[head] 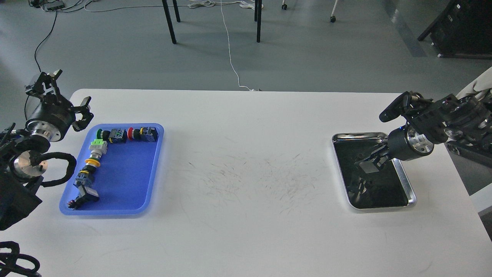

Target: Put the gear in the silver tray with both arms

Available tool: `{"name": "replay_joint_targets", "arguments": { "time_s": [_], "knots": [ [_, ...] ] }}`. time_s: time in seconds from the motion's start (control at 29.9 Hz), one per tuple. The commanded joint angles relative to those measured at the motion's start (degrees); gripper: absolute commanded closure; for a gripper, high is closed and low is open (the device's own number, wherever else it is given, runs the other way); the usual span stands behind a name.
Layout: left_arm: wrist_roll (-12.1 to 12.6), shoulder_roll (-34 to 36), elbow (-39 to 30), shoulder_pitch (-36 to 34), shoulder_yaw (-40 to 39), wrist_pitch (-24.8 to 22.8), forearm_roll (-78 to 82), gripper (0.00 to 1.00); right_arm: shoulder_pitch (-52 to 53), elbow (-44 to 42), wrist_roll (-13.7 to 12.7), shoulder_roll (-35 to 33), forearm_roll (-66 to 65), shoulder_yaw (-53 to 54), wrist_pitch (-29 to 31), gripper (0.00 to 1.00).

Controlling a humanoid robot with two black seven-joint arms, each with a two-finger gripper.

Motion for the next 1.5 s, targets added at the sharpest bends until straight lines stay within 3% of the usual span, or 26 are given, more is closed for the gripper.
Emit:
{"name": "replay_joint_targets", "arguments": {
  "time_s": [0.0,0.37,0.67,0.97,1.1,1.47],
  "knots": [
    [0.0,0.0,0.0,0.1,0.0,0.0,0.0,0.02,-0.1,-1.9,0.0,0.8,6.5,3.7,0.1,0.15],
    [0.0,0.1,0.0,0.1,0.1,0.0,0.0,0.02,-2.7,-11.3,0.0,2.5,32.1,19.2,-3.6,0.14],
    [0.4,0.8,-0.4,0.9,0.0,0.0,-0.1,0.02,-6.1,-24.6,0.0,5.2,58.4,21.8,-7.7,0.14],
    [0.2,1.0,-1.0,1.3,0.1,0.0,0.0,0.02,-10.5,-28.2,0.0,6.0,82.9,22.0,-13.4,0.13],
    [0.2,0.6,-1.4,0.6,1.1,0.0,0.2,0.02,-10.8,-28.3,0.0,7.7,88.5,22.9,-16.3,0.11],
    [0.5,0.1,-1.8,-5.5,5.3,0.0,1.7,0.02,-12.2,-28.3,-0.1,12.5,89.3,25.2,-16.7,0.06]
  ]
}}
